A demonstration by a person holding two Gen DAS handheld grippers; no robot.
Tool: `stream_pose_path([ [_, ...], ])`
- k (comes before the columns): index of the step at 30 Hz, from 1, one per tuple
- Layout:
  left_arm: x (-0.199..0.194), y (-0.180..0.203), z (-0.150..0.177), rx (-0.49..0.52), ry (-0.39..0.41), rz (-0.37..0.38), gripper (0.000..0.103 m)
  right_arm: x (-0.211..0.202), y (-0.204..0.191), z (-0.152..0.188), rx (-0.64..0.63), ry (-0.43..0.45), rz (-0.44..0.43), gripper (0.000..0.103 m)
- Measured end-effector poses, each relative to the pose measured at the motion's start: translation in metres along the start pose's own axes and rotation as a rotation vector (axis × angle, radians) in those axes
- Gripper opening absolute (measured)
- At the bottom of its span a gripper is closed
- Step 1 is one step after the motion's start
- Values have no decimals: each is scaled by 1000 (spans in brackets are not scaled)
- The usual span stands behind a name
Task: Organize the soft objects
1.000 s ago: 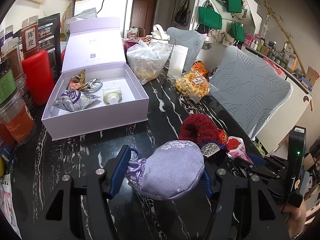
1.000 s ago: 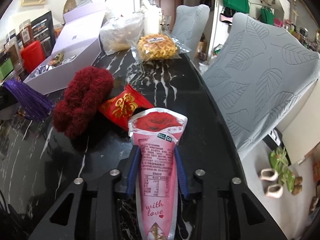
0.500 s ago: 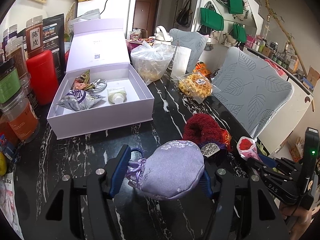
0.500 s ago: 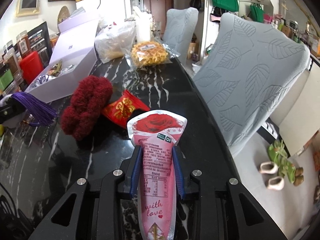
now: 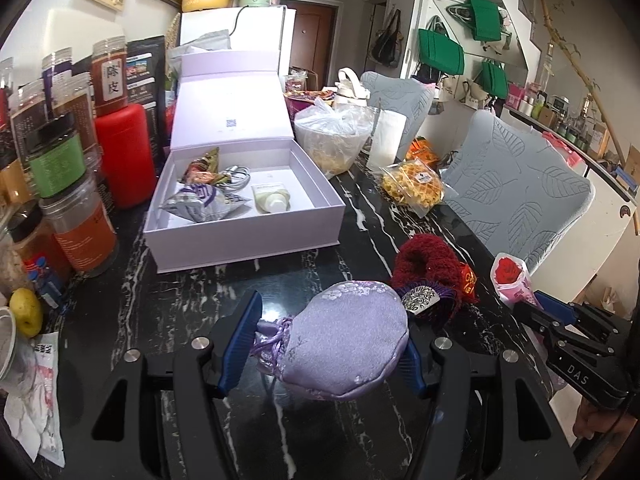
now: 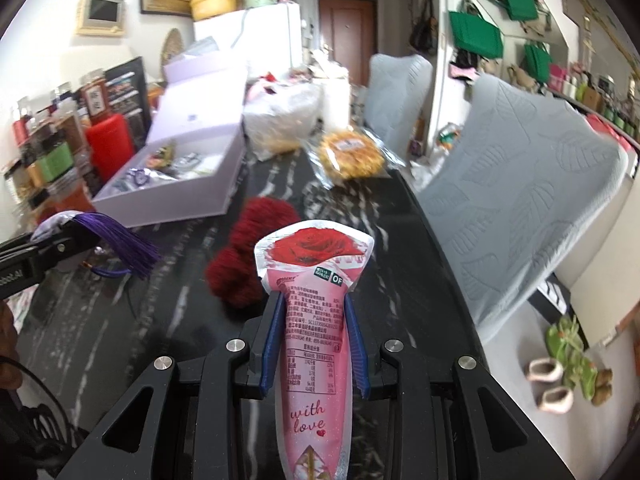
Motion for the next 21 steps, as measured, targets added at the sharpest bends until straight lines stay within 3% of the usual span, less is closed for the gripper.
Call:
stream_pose_path([
  [21,-59,-58,10,-75,80,-129,62,-13,-96,-6,-137,28,-226,30],
])
Point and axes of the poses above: each gripper's, at about its wrist camera, not at the fingertips, and x roughly the way its jaws point, y to its right, z to its underside, the point moved 2 cm from there along x, roughly the way its jaws point, and after that the axes turned 5 degrees about x, right-handed, at the moved point
